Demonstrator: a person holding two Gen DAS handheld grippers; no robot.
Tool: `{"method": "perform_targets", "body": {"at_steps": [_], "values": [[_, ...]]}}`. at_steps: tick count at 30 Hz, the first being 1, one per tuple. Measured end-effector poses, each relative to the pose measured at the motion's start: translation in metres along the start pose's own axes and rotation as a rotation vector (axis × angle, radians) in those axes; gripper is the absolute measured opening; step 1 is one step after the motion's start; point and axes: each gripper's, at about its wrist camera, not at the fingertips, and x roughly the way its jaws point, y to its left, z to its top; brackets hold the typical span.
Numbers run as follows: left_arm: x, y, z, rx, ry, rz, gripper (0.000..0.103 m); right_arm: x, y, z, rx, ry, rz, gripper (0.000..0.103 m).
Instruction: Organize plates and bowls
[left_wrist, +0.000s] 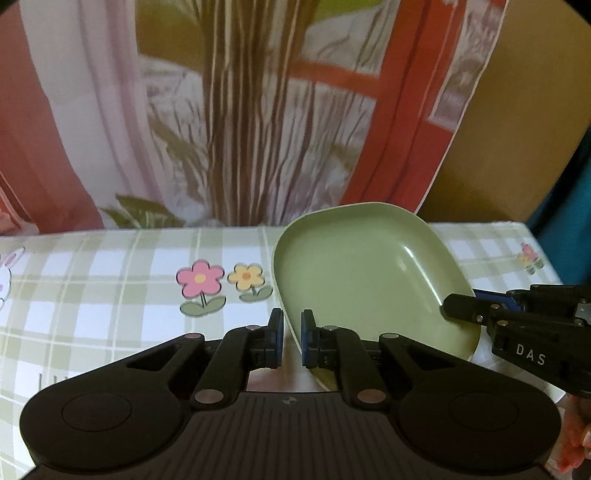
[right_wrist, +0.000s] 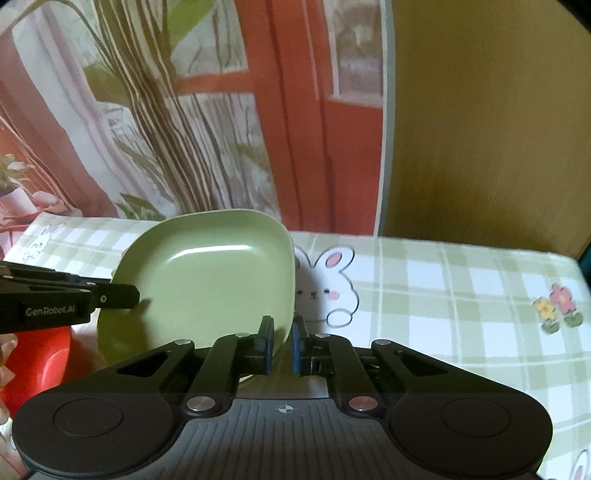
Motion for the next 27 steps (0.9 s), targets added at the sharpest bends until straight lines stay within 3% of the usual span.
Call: {"method": "perform_targets", "body": {"at_steps": [17, 27], "values": [[-0.093, 0.000, -0.006, 0.025, -0.105, 0.005, 0.011, -0.081, 0.026, 0.013, -0.032, -0.112, 0.007, 0.009], [-0.136, 0.009, -0.032, 0.028, -0.134, -0.008, 0.011, -0.122, 0.054, -0.012, -0.001, -0.125, 0.023, 0.009]]}}
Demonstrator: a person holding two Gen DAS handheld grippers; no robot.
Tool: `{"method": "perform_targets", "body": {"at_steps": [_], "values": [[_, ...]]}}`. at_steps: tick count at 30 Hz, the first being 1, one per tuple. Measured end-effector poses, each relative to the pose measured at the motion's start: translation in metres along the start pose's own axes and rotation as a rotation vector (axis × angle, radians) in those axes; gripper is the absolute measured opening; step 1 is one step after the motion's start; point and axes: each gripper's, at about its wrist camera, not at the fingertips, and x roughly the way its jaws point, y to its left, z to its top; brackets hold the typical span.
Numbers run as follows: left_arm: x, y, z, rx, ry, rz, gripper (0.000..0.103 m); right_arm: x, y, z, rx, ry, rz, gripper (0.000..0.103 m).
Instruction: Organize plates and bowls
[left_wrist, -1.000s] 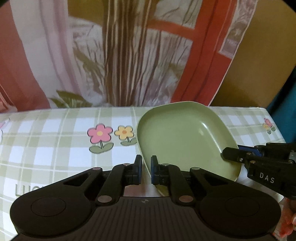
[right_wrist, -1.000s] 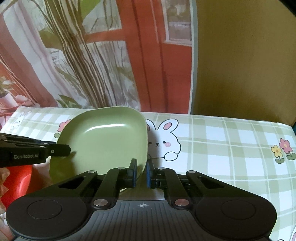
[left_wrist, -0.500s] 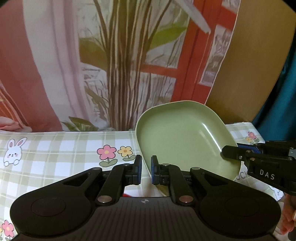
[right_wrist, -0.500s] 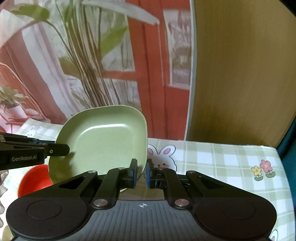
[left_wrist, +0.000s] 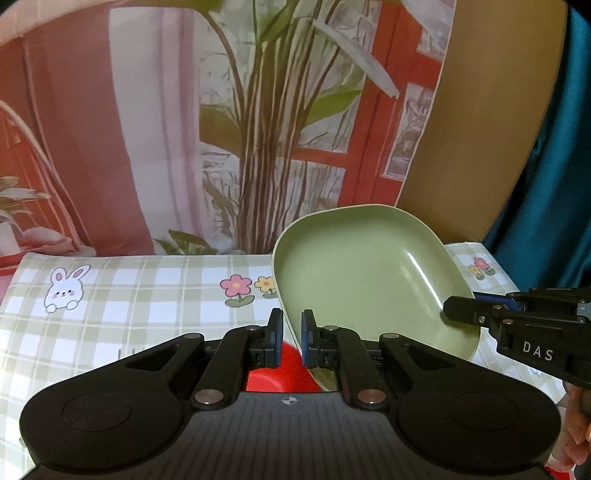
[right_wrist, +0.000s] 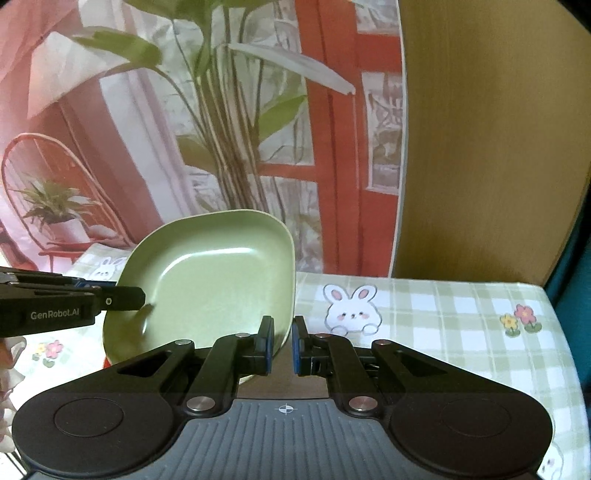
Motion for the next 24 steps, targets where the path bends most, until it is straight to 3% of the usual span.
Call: {"method": "perform_targets", "body": {"at_steps": [24], "values": [[-0.077, 0.032, -0.046, -0.024, -0.004, -0.009, 0.011, -0.068, 0.067, -0.061, 0.111, -0.051, 0.074, 0.010]]}}
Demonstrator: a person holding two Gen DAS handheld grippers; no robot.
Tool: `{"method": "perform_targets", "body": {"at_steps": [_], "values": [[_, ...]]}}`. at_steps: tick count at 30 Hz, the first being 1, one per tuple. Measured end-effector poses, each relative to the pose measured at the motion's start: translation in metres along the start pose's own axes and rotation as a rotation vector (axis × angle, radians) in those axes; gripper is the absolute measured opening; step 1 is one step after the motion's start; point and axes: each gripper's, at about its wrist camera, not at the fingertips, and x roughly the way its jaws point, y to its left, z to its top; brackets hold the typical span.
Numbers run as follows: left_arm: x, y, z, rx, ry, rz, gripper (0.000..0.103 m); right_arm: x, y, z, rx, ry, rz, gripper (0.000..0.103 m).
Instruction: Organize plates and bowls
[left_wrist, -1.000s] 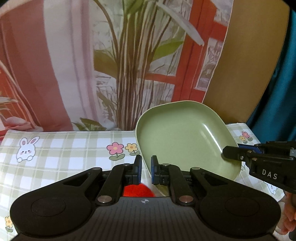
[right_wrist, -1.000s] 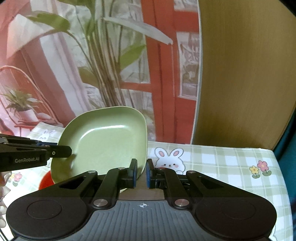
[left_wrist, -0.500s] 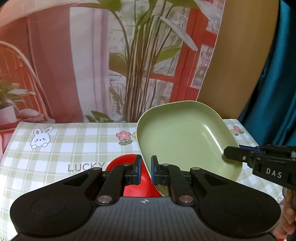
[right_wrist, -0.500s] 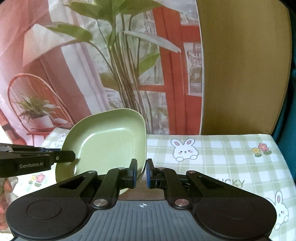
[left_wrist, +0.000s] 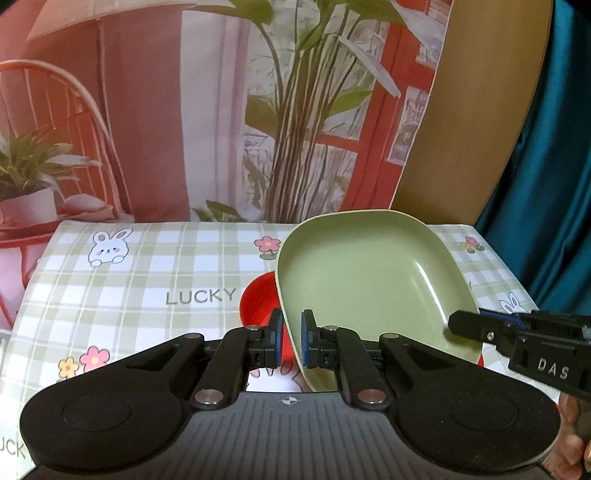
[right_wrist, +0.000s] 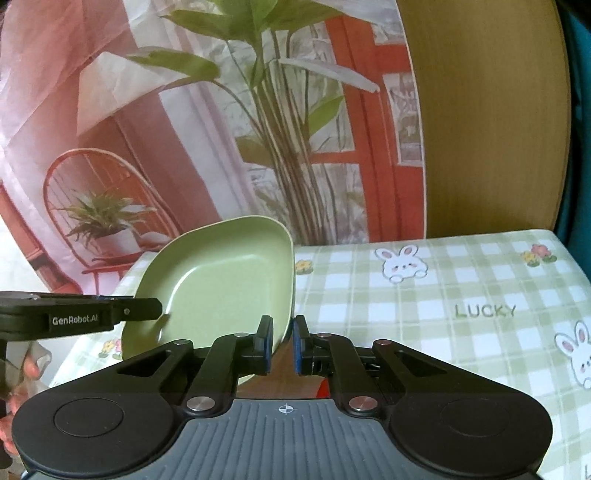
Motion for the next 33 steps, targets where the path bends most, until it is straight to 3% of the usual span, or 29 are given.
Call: {"method": "perform_targets", "body": {"at_steps": [14, 22, 33], "values": [[-0.011, -0.003, -0.039, -0.039, -0.006, 0.019, 0.011, -0.019, 0.007, -0.046, 0.018, -0.005, 0.008, 0.010], [-0.012, -0.008, -0.062, -0.042, 0.034, 0.046, 0.011, -0.023, 0.005, -0.071, 0.048, 0.005, -0.016, 0.010], [-0.014, -0.003, -0.085, -0.079, 0.060, 0.069, 0.011, -0.014, 0.005, -0.105, 0.048, 0.084, -0.012, 0.010]]}}
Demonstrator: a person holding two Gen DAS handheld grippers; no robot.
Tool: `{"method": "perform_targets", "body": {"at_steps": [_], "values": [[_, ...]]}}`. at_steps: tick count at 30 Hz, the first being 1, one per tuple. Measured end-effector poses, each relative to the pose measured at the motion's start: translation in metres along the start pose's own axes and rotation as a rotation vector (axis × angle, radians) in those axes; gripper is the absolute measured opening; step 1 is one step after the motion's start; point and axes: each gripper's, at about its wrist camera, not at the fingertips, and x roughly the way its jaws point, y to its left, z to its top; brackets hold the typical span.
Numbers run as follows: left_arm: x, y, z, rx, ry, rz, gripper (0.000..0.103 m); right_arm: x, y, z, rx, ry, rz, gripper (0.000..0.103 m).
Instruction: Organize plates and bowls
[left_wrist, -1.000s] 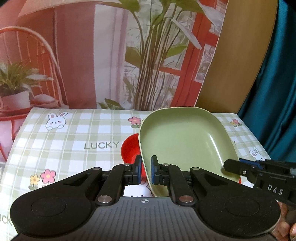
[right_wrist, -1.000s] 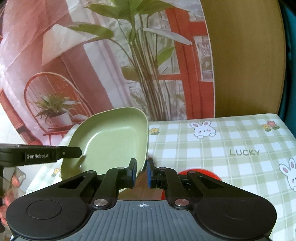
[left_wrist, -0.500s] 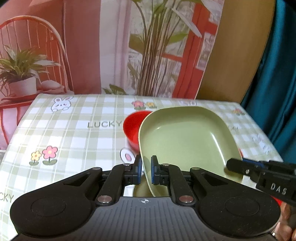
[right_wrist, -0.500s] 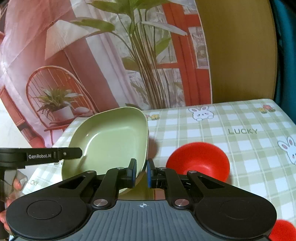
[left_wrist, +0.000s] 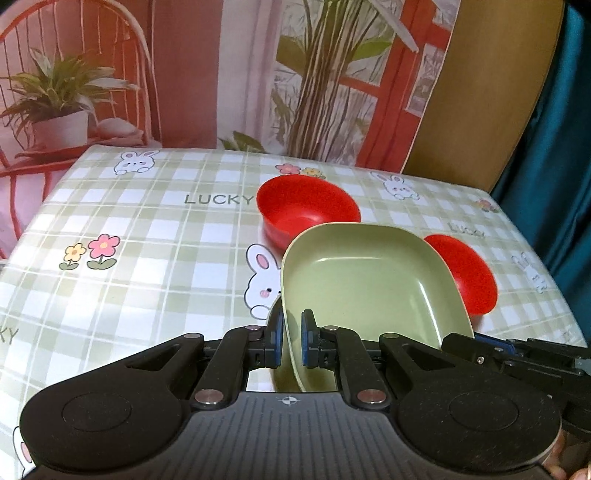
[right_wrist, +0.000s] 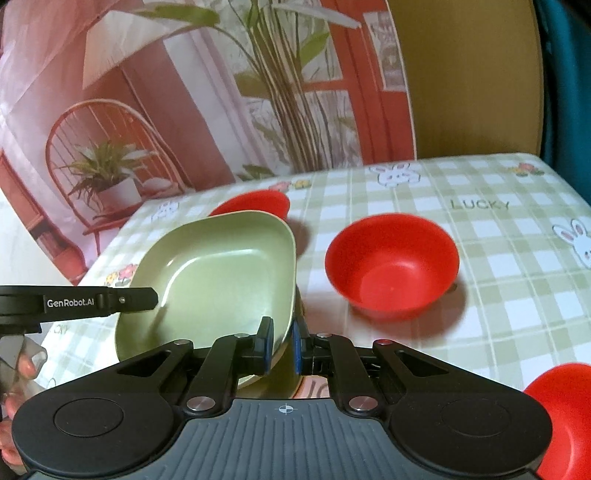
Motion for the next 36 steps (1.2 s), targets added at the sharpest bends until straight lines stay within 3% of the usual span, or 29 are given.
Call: {"method": "perform_targets", "body": {"at_steps": [8, 36], "values": [[0.001, -0.004, -0.010, 0.021, 0.007, 0.025, 0.011, 0.008, -0.001, -0.006, 0.010, 0.020, -0.003, 0.010], [0.015, 0.005, -0.025, -0.046, 0.061, 0.019, 0.011, 0.017, 0.000, -0.012, -0.018, 0.043, -0.007, 0.010]]}}
